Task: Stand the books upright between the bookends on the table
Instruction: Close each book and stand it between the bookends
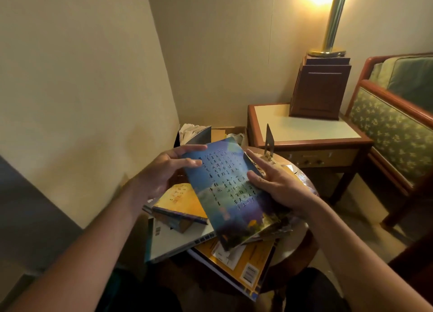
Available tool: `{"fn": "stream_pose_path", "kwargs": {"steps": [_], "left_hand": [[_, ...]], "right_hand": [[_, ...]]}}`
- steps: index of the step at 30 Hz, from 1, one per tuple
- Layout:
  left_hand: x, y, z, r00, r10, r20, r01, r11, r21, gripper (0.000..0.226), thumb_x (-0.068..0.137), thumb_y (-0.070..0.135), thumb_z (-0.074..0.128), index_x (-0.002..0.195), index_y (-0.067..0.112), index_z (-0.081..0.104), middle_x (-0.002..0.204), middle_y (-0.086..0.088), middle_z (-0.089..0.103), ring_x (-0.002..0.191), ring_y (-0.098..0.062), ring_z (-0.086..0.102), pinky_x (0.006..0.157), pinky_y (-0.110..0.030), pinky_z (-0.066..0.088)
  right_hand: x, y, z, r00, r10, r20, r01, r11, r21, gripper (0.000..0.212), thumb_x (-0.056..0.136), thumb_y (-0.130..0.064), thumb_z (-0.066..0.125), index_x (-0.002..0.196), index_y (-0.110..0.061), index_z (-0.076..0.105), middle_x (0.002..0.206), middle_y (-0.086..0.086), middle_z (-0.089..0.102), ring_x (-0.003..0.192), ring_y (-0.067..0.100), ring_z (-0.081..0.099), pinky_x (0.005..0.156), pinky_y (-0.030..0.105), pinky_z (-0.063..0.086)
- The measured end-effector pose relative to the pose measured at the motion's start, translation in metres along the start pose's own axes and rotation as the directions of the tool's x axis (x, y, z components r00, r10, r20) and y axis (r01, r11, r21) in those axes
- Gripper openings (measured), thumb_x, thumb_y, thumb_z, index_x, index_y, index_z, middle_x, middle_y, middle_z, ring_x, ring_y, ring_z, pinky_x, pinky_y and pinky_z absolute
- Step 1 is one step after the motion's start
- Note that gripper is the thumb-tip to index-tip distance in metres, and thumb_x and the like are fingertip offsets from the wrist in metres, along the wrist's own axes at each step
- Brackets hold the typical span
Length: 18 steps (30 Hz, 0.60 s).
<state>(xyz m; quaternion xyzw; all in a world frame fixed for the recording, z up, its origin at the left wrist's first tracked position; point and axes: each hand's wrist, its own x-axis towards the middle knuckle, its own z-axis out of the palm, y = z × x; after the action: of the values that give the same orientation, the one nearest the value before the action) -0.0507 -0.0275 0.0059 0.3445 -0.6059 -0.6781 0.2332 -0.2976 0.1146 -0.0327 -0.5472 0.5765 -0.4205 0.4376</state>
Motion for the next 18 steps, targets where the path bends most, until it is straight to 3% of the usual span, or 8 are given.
{"fn": "stream_pose_path", "kwargs": {"steps": [2,6,8,10,14,16,18], "left_hand": [[0.002,0.010,-0.007,0.997,-0.058,0.045,0.054,0.994,0.100,0.050,0.068,0.012,0.079,0.117,0.025,0.076,0.133,-0.012,0.064,0.101,-0.028,0.067,0.077,-0.039,0.061],[0.009,0.024,-0.015,0.964,-0.226,0.139,0.183,0.946,0.269,0.061,0.062,0.024,0.084,0.122,0.027,0.074,0.138,-0.009,0.057,0.106,-0.032,0.060,0.080,-0.042,0.058],[0.012,0.025,-0.009,0.933,-0.322,0.159,0.243,0.892,0.381,0.052,0.072,0.023,0.081,0.122,0.030,0.073,0.139,-0.010,0.051,0.106,-0.034,0.057,0.087,-0.044,0.053],[0.017,0.026,-0.006,0.915,-0.375,0.149,0.270,0.843,0.465,0.040,0.084,0.022,0.076,0.123,0.033,0.073,0.137,-0.011,0.048,0.105,-0.032,0.058,0.093,-0.046,0.052],[0.031,0.032,-0.012,0.956,-0.293,-0.013,0.259,0.823,0.506,0.029,0.093,0.019,0.067,0.116,0.034,0.076,0.133,-0.007,0.056,0.101,-0.029,0.061,0.076,-0.032,0.058],[0.040,0.037,-0.016,0.978,-0.171,-0.118,0.207,0.780,0.590,0.028,0.095,0.018,0.065,0.114,0.035,0.076,0.130,-0.004,0.059,0.097,-0.027,0.061,0.074,-0.028,0.053],[0.051,0.041,-0.022,0.979,-0.010,-0.204,0.150,0.713,0.685,0.031,0.098,0.016,0.059,0.118,0.034,0.073,0.123,-0.003,0.065,0.089,-0.020,0.060,0.075,-0.027,0.048]], "right_hand": [[0.005,0.006,-0.004,1.000,0.001,-0.007,-0.001,0.999,-0.039,0.059,0.094,-0.043,0.058,0.142,-0.061,0.030,0.126,0.001,0.066,0.103,0.019,0.070,0.087,0.043,0.059],[0.015,0.012,-0.008,0.998,-0.009,0.055,0.019,0.980,-0.196,0.051,0.097,-0.048,0.051,0.143,-0.062,0.032,0.117,-0.005,0.064,0.100,0.005,0.064,0.080,0.022,0.054],[0.023,0.019,-0.009,0.995,0.015,0.094,0.010,0.965,-0.262,0.050,0.094,-0.055,0.049,0.139,-0.068,0.032,0.123,0.002,0.062,0.103,0.013,0.061,0.087,0.032,0.053],[0.033,0.023,-0.008,0.992,0.047,0.113,-0.014,0.961,-0.275,0.050,0.092,-0.057,0.050,0.136,-0.071,0.033,0.125,0.000,0.061,0.105,0.014,0.059,0.088,0.034,0.053],[0.057,0.044,-0.003,0.999,0.044,0.003,-0.041,0.967,-0.251,0.058,0.089,-0.056,0.059,0.143,-0.058,0.037,0.120,-0.009,0.066,0.111,0.015,0.059,0.086,0.033,0.052],[0.068,0.062,-0.003,0.994,-0.002,-0.109,-0.041,0.919,-0.393,0.058,0.094,-0.044,0.062,0.147,-0.043,0.039,0.120,-0.007,0.068,0.109,0.014,0.061,0.085,0.031,0.052],[0.078,0.086,-0.010,0.980,-0.047,-0.195,-0.087,0.774,-0.627,0.057,0.096,-0.039,0.061,0.149,-0.037,0.040,0.136,0.001,0.060,0.116,0.018,0.058,0.095,0.036,0.051]]}}
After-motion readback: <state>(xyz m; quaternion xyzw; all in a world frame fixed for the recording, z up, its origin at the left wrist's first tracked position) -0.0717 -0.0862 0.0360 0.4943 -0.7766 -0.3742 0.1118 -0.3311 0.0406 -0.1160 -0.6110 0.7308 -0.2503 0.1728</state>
